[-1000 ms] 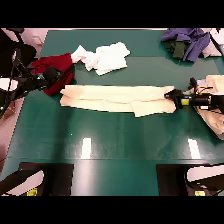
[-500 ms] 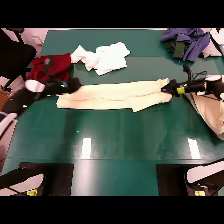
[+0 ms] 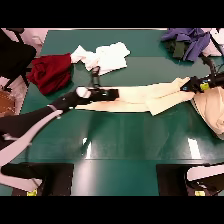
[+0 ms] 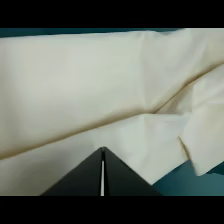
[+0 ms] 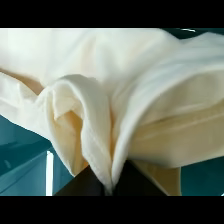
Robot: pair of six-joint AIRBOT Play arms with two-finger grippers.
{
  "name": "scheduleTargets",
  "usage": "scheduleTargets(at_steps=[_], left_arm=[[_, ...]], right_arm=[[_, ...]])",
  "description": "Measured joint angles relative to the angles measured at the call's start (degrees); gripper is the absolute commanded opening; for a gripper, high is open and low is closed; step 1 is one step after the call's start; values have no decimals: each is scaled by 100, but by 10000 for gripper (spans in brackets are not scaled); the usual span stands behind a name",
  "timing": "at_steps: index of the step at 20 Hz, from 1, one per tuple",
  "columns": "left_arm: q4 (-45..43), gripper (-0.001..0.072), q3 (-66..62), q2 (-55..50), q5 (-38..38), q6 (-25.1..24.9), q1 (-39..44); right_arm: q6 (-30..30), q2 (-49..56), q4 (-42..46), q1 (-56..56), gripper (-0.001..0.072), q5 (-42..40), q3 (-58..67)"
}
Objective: Fold the shirts.
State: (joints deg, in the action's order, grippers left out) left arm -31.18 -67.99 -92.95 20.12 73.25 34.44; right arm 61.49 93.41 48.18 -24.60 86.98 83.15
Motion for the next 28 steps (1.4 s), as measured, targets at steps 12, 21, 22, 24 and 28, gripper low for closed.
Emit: scheduleTargets(at_steps=[12,21,22,24,28], left_arm=[[70,23,-2354,-2179,1051,249,579],[131,23,-2743,-2299,1390,337,603],[138,23,-2806,-2299,1432,337,603],[111,22,-2933,-2291,1687,337,546],[-535,22,-3062,-2000,2490,721,144]], right_arm=[[275,-365,-83,1156,24,282,1620],[997,-262,-61,3458,24,-151,2186],[1049,-219,-61,3668,24,-205,2197],[1185,-140,-11,3960,23,-339,2208],[1360,-111,72,4100,23,-466,2218]])
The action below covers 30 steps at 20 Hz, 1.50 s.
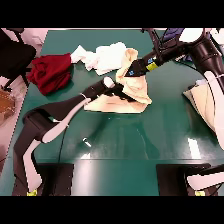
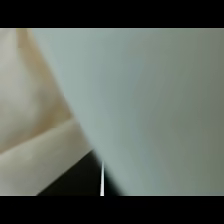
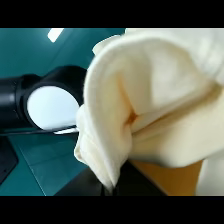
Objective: Fold the shirts.
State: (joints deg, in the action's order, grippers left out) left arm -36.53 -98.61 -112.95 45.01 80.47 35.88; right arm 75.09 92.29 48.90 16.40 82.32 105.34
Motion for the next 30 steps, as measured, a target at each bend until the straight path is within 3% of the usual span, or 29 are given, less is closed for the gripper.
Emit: scheduleTargets(at_steps=[5,8,16,17,18,19,25,30], left_arm=[[-2791,24,-44,833,1410,1180,-671],[-4238,24,-50,1394,1978,1591,-1099],[-5388,24,-52,2896,2277,1961,-2081],[-5392,24,-52,3053,2284,1971,-2114],[-5401,24,-52,3206,2347,1978,-2142],[-5405,25,-52,3331,2391,1985,-2166],[-5445,25,-52,3670,2636,1818,-2223],[-5447,26,-52,3755,2900,1600,-2227]], right_arm=[[81,-70,42,-42,24,-22,0],[87,-59,22,118,24,-79,0],[81,542,-581,940,31,-907,0],[74,691,-682,1084,228,-1110,0],[66,872,-831,1231,594,-1344,0],[37,1056,-1073,1357,650,-1558,0],[-302,1794,-2623,1451,638,-2065,0],[105,1344,-1784,387,641,-1285,-549]])
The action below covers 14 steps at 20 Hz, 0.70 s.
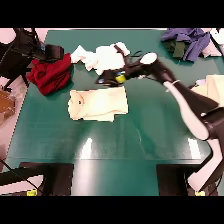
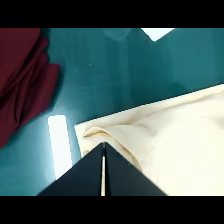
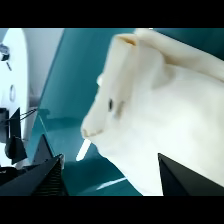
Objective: Fold the shirts.
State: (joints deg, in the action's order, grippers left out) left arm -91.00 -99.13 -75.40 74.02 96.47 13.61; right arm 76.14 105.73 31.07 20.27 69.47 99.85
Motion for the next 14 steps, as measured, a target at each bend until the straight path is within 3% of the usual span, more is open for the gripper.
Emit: scheduleTargets(at_steps=[3,4,7,10,14], left_arm=[[24,26,0,52,94,-85,-9],[83,26,0,61,105,-127,-9],[216,26,0,76,105,-190,-4],[341,25,0,83,52,-223,-2],[404,25,0,87,50,-236,-4]], right_arm=[[72,-428,229,-918,646,317,-1056],[4,-514,197,-1150,695,361,-1401],[-354,-590,-20,-1563,708,354,-2304],[-664,-393,-251,-1523,708,136,-2691],[-813,186,-581,-946,704,68,-2273]])
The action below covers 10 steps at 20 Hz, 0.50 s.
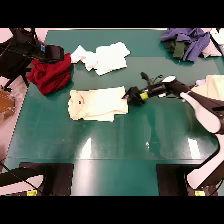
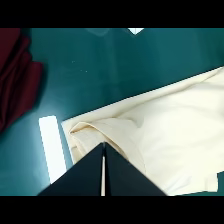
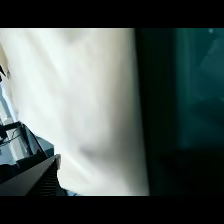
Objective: Fold the shirts.
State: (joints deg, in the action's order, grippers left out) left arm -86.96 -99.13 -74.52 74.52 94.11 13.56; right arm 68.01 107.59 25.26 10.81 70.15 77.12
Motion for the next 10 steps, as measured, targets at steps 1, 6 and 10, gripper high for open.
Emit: scheduleTargets(at_steps=[1,6,10], left_arm=[[0,25,0,2,2,-2,0],[20,25,0,4,7,-9,0],[17,26,0,4,7,-9,0]], right_arm=[[-2,168,-66,188,680,-22,240],[229,743,-212,957,25,-269,1591],[675,564,22,881,25,-260,2634]])
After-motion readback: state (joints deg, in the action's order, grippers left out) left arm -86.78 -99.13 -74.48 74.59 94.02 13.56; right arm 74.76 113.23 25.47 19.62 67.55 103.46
